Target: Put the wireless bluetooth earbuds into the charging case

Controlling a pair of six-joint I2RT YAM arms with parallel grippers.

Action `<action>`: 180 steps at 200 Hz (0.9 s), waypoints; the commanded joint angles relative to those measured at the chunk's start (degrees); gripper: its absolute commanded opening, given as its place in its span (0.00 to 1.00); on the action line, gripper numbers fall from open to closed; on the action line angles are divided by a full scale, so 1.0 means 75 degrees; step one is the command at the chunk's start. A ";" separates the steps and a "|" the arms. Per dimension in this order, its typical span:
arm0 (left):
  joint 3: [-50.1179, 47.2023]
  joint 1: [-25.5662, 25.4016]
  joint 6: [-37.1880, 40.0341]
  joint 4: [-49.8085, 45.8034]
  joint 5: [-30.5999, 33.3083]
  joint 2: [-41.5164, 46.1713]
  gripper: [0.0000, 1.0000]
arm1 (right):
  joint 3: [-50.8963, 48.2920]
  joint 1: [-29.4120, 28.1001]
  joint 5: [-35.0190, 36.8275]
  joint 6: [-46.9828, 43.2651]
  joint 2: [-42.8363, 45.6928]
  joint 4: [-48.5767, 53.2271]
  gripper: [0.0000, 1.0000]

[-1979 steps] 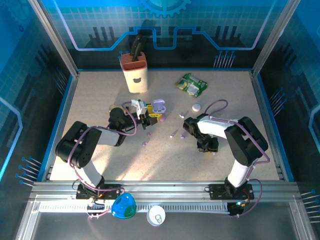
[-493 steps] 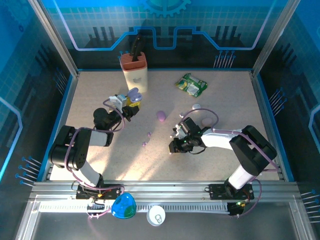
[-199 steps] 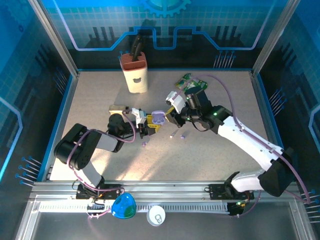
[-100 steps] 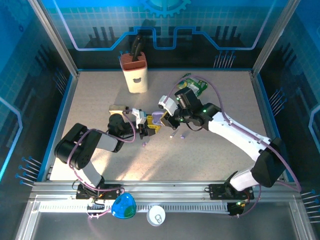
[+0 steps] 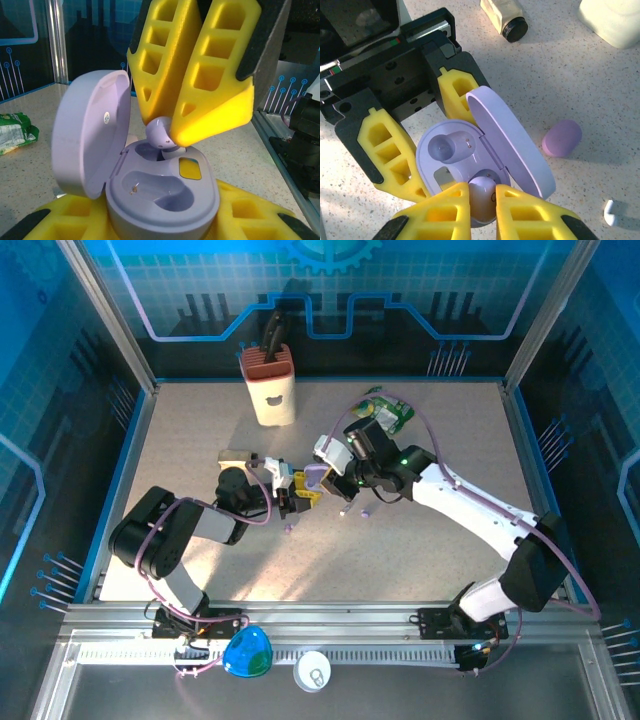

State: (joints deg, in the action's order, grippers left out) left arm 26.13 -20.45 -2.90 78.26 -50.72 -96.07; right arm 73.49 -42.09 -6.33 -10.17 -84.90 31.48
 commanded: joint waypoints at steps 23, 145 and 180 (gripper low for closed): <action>0.0045 -0.0039 0.0011 0.0268 -0.0143 0.0048 0.32 | 0.0296 -0.0173 0.0176 -0.0119 -0.0163 0.0436 0.36; -0.0175 0.0499 0.0213 0.0276 0.0141 0.0251 0.31 | -0.2719 0.2211 -0.0761 0.3515 0.1657 -0.1836 0.56; -0.0219 0.0509 0.0214 0.0270 0.0118 0.0338 0.31 | -0.2274 0.2458 -0.0357 0.4203 0.0141 -0.1171 0.56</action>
State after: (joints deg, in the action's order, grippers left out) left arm 25.17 -17.02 -2.61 78.37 -49.76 -95.15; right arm 54.13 -24.38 -11.14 14.35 -77.21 20.91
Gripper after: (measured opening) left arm 0.362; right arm 0.557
